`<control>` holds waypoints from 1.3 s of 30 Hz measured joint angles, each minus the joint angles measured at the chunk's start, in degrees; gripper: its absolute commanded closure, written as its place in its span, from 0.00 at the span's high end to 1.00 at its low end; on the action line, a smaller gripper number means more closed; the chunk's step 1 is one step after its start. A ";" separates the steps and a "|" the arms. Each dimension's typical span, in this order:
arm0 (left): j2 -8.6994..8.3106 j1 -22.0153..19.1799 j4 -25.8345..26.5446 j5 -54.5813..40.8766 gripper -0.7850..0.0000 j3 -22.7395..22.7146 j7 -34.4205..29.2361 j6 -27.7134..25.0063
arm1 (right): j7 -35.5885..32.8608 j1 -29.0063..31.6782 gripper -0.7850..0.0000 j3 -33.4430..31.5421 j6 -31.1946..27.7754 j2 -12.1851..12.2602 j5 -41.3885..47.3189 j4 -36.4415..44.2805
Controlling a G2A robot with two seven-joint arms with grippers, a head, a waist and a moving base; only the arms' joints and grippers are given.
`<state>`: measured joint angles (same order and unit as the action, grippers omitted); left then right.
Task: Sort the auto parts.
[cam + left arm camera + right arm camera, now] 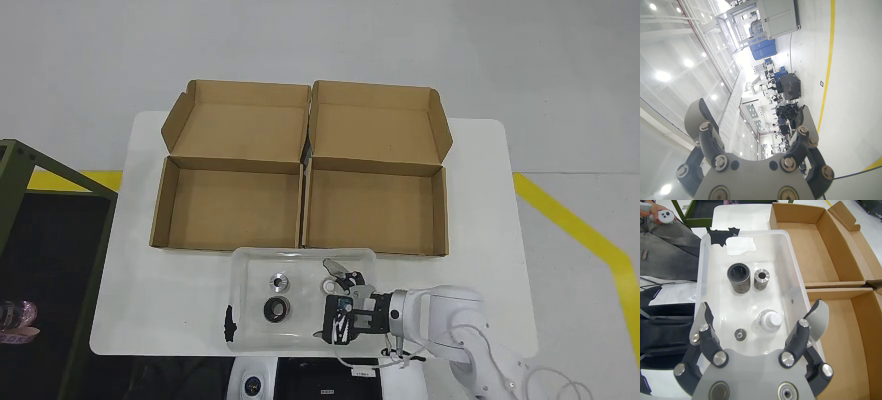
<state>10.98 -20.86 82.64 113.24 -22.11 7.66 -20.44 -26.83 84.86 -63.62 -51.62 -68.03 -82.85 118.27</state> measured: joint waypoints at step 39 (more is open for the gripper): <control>0.00 0.00 0.00 0.00 1.00 0.00 0.00 0.00 | -1.21 -5.23 0.00 1.69 3.32 1.39 6.35 -4.43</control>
<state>10.98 -20.86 82.64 113.24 -22.11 7.66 -20.44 -28.05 79.63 -61.93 -48.30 -66.64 -76.50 113.84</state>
